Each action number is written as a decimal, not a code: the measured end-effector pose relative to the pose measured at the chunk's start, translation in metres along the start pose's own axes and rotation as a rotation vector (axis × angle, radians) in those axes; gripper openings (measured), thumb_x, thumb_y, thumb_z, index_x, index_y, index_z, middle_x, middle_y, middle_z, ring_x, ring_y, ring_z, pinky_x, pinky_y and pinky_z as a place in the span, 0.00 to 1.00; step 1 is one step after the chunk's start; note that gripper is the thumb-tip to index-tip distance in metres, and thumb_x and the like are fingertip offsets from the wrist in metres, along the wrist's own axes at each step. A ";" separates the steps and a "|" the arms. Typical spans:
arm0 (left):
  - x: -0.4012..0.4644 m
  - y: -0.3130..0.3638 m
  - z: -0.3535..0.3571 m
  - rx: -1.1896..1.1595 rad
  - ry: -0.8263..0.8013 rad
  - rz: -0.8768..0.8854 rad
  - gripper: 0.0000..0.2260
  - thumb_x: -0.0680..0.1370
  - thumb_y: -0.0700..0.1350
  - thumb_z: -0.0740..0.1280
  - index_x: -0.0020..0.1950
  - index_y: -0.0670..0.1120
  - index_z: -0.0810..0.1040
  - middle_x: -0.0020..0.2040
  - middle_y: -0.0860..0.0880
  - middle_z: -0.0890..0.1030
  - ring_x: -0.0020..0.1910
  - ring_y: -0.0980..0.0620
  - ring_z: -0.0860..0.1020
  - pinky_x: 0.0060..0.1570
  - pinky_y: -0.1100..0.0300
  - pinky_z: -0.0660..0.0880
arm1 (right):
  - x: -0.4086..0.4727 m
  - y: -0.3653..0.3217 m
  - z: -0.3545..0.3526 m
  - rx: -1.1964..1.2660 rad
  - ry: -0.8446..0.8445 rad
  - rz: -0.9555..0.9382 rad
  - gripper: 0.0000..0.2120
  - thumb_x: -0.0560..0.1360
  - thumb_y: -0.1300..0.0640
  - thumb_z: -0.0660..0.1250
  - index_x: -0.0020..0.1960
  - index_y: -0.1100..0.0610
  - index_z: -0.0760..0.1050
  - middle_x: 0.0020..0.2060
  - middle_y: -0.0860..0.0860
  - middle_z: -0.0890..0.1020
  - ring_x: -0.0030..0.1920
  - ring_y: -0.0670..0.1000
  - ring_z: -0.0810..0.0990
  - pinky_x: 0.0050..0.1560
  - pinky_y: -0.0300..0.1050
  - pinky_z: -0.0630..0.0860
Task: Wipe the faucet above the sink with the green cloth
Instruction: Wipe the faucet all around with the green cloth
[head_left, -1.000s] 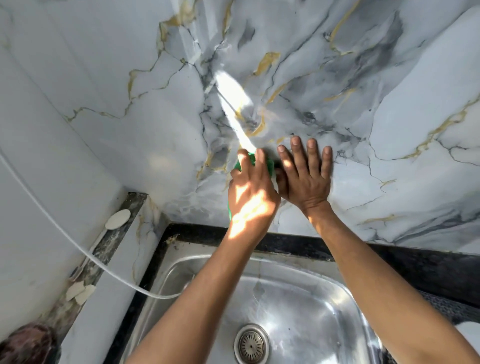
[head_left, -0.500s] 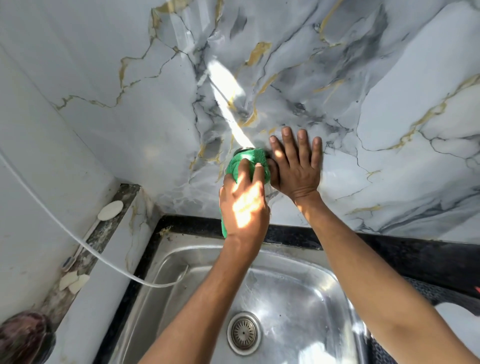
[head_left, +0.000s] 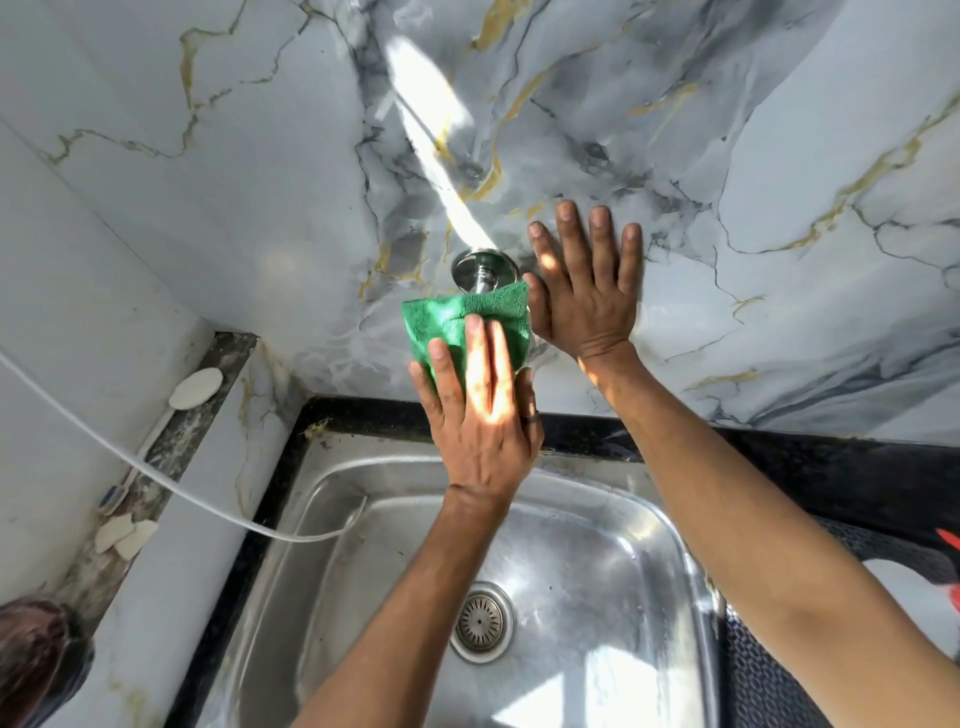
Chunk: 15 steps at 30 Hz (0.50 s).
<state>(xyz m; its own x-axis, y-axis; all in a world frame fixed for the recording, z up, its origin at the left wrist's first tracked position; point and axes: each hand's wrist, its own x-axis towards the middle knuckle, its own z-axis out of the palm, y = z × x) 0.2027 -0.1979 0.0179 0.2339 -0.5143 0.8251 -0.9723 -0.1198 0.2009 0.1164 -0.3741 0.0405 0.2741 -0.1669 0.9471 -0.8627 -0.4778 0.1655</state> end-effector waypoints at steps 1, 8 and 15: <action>-0.005 -0.004 0.003 -0.041 0.029 0.012 0.30 0.85 0.50 0.60 0.85 0.45 0.55 0.87 0.49 0.49 0.86 0.40 0.45 0.84 0.39 0.46 | 0.000 0.000 0.000 0.004 0.001 0.002 0.33 0.84 0.44 0.53 0.85 0.50 0.49 0.86 0.50 0.44 0.86 0.55 0.40 0.85 0.60 0.39; -0.032 -0.026 0.017 -0.190 0.038 0.124 0.26 0.84 0.37 0.49 0.84 0.42 0.55 0.87 0.46 0.46 0.85 0.36 0.42 0.83 0.36 0.47 | 0.000 0.001 0.006 -0.030 -0.008 -0.012 0.32 0.84 0.43 0.50 0.85 0.50 0.46 0.85 0.51 0.41 0.85 0.55 0.39 0.85 0.60 0.38; -0.041 -0.015 -0.013 -0.178 -0.161 0.061 0.37 0.78 0.27 0.50 0.85 0.44 0.44 0.87 0.48 0.42 0.85 0.37 0.41 0.84 0.39 0.44 | 0.002 0.002 -0.003 -0.056 -0.080 -0.008 0.33 0.84 0.43 0.54 0.85 0.49 0.46 0.85 0.50 0.39 0.85 0.55 0.38 0.85 0.61 0.39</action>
<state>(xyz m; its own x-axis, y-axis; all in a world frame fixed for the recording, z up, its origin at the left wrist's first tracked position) 0.2083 -0.1644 -0.0119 0.1568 -0.6466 0.7466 -0.9653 0.0596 0.2544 0.1143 -0.3732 0.0434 0.3121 -0.2331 0.9210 -0.8821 -0.4311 0.1898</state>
